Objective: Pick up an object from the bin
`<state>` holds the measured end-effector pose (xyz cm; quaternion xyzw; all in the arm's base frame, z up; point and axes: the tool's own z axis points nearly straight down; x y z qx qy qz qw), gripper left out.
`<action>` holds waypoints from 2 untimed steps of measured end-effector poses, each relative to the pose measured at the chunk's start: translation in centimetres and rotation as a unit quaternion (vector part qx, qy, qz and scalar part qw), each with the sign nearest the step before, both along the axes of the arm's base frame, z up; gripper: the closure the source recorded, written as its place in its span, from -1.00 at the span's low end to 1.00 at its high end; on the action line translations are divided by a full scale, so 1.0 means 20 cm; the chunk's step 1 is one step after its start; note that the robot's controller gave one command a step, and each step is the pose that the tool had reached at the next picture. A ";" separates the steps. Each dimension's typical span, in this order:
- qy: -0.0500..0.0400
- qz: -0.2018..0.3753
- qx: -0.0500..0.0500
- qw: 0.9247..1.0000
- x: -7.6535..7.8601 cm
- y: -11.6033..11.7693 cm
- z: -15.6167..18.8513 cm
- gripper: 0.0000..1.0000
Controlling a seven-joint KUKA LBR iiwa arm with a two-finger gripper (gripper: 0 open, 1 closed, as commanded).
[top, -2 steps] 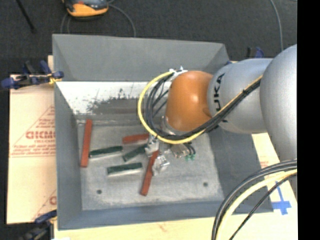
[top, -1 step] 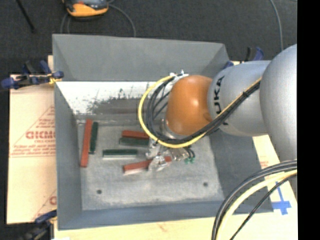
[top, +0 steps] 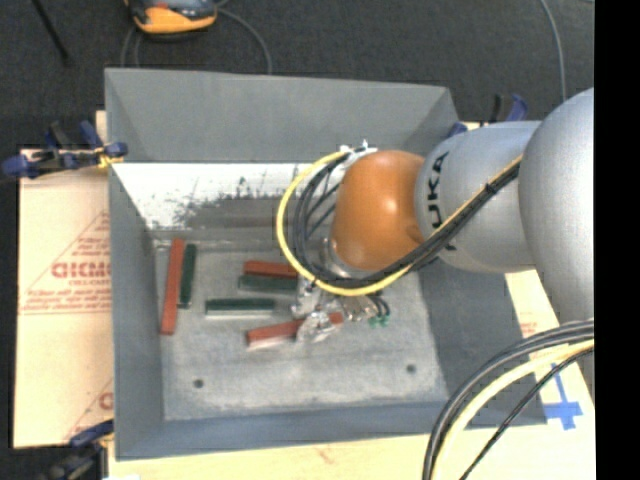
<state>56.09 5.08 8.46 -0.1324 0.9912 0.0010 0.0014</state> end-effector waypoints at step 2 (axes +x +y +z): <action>0.000 -0.001 0.000 1.000 0.00 0.00 0.00 1.00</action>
Offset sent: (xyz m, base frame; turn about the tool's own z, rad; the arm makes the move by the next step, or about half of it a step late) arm 0.0000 0.0000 0.0000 0.0000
